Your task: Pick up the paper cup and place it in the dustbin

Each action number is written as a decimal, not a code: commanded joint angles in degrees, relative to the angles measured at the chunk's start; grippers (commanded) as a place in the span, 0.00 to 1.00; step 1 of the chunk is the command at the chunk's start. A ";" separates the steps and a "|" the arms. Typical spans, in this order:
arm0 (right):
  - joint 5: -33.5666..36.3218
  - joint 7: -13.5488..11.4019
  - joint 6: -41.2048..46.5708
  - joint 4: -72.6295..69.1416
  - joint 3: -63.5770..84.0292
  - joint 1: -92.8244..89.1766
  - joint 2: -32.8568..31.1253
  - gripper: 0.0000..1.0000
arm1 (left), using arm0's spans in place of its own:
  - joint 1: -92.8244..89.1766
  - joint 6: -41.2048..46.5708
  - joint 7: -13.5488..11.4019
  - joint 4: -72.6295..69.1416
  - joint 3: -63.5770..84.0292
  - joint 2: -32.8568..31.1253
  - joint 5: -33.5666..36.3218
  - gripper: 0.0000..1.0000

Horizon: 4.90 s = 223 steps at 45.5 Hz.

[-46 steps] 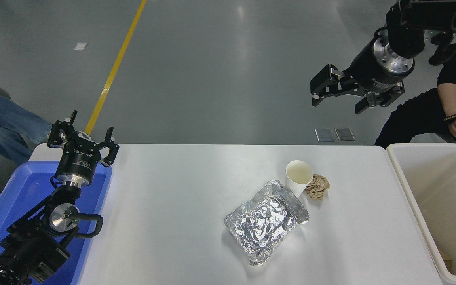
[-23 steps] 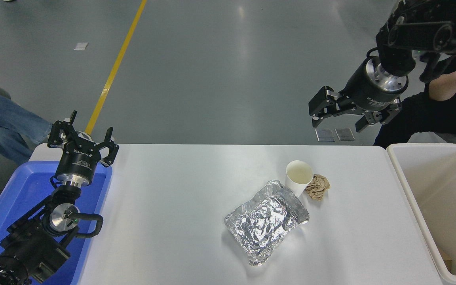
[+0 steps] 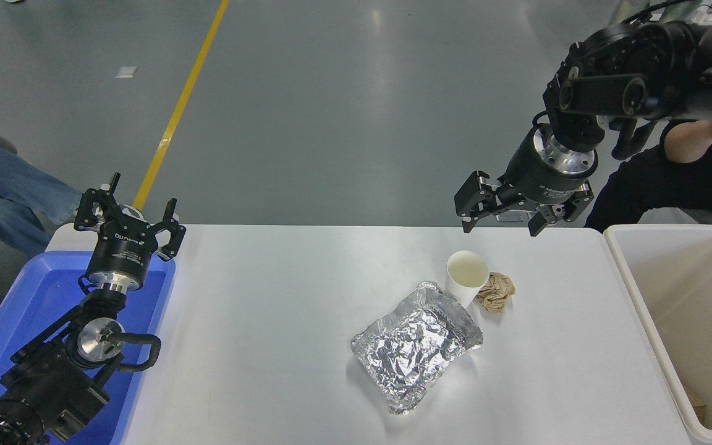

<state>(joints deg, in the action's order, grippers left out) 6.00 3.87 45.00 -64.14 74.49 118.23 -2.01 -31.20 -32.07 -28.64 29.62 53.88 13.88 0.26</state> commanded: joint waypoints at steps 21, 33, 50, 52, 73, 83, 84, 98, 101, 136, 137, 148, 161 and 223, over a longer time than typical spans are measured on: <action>-0.20 -0.09 -16.60 12.46 0.39 -20.76 1.75 1.00 | 0.00 -0.01 -0.01 0.00 0.09 0.01 0.01 0.98; -0.20 -0.09 -22.85 19.57 0.39 -30.25 2.01 1.00 | 0.00 -0.01 -0.01 0.00 0.09 0.01 0.01 0.98; -0.20 0.00 -26.01 25.46 0.39 -37.28 2.01 0.99 | 0.00 -0.01 -0.01 0.00 0.09 0.01 0.01 0.98; -0.20 -0.09 -26.45 25.55 0.48 -37.81 2.01 0.99 | 0.00 -0.01 -0.01 0.00 0.09 0.01 0.01 0.98; -0.11 0.09 -29.97 26.35 -0.22 -41.06 2.01 0.93 | 0.00 -0.01 -0.01 0.00 0.09 0.01 0.01 0.98; -0.20 0.44 -30.49 26.35 -0.22 -41.42 2.01 0.58 | 0.00 -0.01 -0.01 0.00 0.09 0.01 0.01 0.98; -0.20 0.53 -30.58 26.35 -0.22 -41.50 2.01 0.57 | 0.00 0.07 -0.01 0.00 0.09 0.01 0.01 0.98; -0.11 0.70 -30.85 26.26 -0.40 -41.86 2.01 0.19 | 0.00 -0.01 -0.01 0.00 0.09 0.01 0.01 0.98; -0.03 0.97 -30.85 26.26 -0.48 -41.86 2.01 0.14 | 0.00 -0.01 -0.01 0.00 0.09 0.01 0.01 0.98; -0.11 5.63 -30.49 25.47 -0.93 -37.82 2.01 0.00 | 0.00 -0.01 -0.01 0.00 0.09 0.01 0.01 0.98; -0.11 5.71 -30.49 25.47 -0.93 -37.38 2.01 0.00 | 0.00 -0.01 0.08 0.00 0.09 0.01 0.01 0.98; -0.03 6.42 -29.88 24.68 -1.98 -30.44 1.75 0.00 | 0.00 0.07 -0.01 0.00 0.09 0.01 0.01 0.98; -0.03 6.68 -24.61 21.07 -1.89 -17.43 -5.01 0.00 | 0.00 -0.01 -0.01 0.00 0.09 0.01 0.01 0.98; -7.58 6.59 -21.79 34.07 -1.54 -23.12 -26.20 0.00 | 0.09 -0.01 -0.01 0.00 0.09 0.01 0.01 0.98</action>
<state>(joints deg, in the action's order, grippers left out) -0.64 10.52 24.63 -41.93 73.00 107.45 -22.97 -31.15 -32.07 -28.65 29.61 53.97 13.89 0.26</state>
